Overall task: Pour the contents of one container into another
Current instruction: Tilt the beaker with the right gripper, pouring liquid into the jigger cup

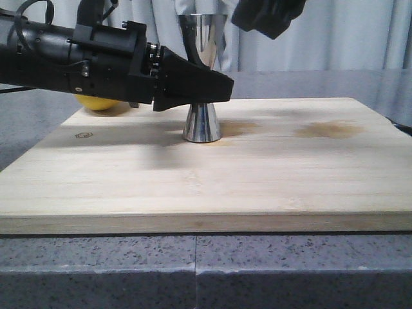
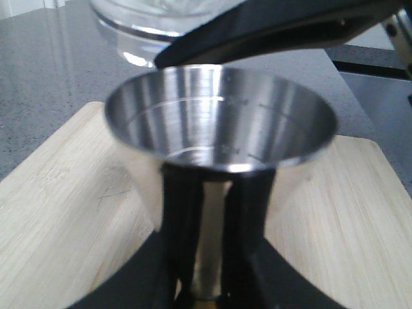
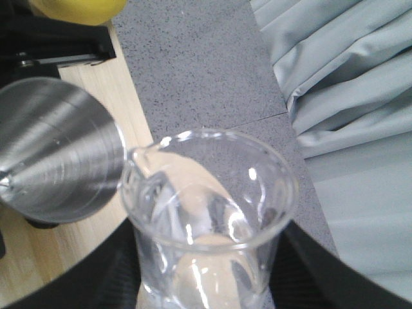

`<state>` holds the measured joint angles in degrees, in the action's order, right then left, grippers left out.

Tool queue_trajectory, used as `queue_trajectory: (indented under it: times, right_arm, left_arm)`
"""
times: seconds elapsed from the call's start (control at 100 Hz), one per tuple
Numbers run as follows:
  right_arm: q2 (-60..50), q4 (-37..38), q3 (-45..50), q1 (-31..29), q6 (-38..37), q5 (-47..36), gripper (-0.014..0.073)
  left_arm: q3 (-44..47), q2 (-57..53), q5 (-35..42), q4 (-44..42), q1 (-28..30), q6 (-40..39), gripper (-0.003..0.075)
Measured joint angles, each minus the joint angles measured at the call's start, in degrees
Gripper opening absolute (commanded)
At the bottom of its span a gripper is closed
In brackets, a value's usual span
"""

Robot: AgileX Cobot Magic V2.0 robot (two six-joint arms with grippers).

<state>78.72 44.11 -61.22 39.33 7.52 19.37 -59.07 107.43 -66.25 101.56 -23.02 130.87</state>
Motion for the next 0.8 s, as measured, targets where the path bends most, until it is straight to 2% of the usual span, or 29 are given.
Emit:
queue_trajectory:
  times: [0.8]
  right_arm:
    - [0.00, 4.62, 0.00, 1.93, 2.33, 0.81, 0.0277]
  left_arm:
    - [0.00, 0.00, 0.00, 0.00, 0.00, 0.00, 0.0041]
